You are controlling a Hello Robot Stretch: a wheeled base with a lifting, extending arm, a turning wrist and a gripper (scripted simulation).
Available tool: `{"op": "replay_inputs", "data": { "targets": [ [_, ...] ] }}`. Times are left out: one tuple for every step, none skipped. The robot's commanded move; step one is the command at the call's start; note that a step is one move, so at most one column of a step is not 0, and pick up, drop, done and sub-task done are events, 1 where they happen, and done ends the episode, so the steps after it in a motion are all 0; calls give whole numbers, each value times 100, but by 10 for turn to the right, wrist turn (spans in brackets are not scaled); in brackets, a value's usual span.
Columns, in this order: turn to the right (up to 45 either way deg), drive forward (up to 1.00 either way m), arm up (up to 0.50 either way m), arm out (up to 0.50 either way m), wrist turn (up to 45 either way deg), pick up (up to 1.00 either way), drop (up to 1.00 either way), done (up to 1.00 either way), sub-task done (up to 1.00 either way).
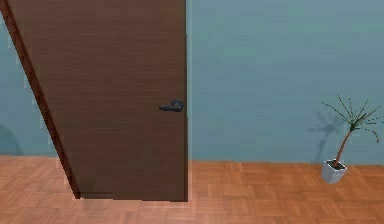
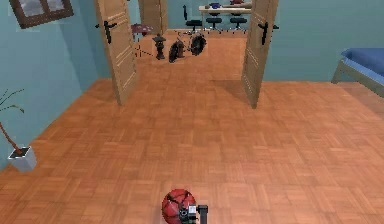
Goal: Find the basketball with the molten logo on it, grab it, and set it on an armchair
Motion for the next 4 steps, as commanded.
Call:
{"op": "replay_inputs", "data": {
  "targets": [
    [0, 0, -30, 0, 0, 0, 0, 0, 0],
    [0, 0, 0, 0, 0, 100, 0, 0, 0],
    [0, 0, 10, 0, 0, 0, 0, 0, 0],
    [0, 0, 50, 0, 0, 0, 0, 0, 0]
  ]
}}
